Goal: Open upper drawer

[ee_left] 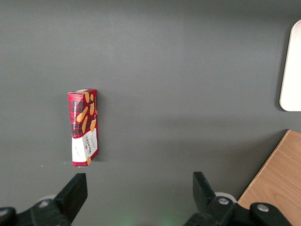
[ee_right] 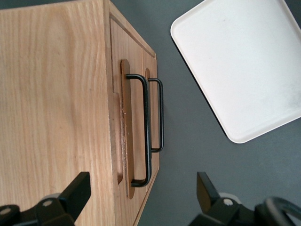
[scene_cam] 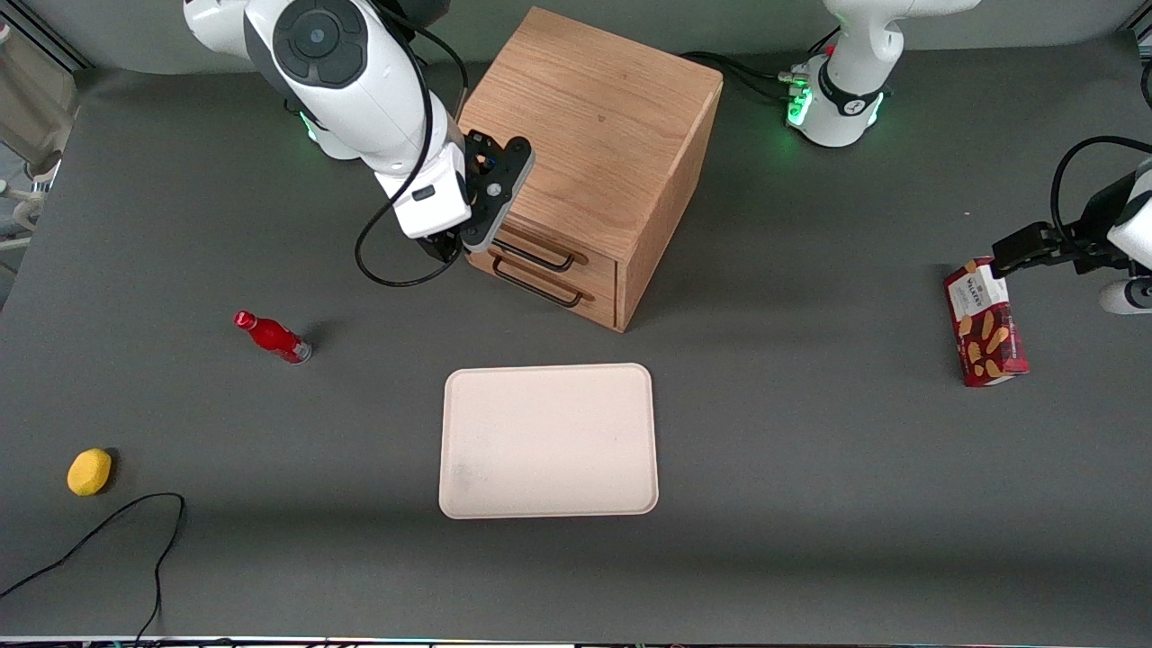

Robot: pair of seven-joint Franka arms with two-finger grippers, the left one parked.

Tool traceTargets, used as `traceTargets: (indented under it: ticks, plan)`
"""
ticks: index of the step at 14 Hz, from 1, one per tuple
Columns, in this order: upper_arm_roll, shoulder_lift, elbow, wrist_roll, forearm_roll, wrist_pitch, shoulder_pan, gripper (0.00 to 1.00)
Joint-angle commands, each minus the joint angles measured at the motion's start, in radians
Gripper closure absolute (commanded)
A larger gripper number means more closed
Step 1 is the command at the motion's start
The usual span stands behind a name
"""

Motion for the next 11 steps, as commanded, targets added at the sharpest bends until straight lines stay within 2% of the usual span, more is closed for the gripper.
traceTargets:
  ticks: [1,11]
  plan:
    - [-0.002,0.000,-0.038,-0.022,0.024,0.044,0.001,0.00]
    - [-0.002,-0.006,-0.184,-0.018,0.012,0.207,0.004,0.00]
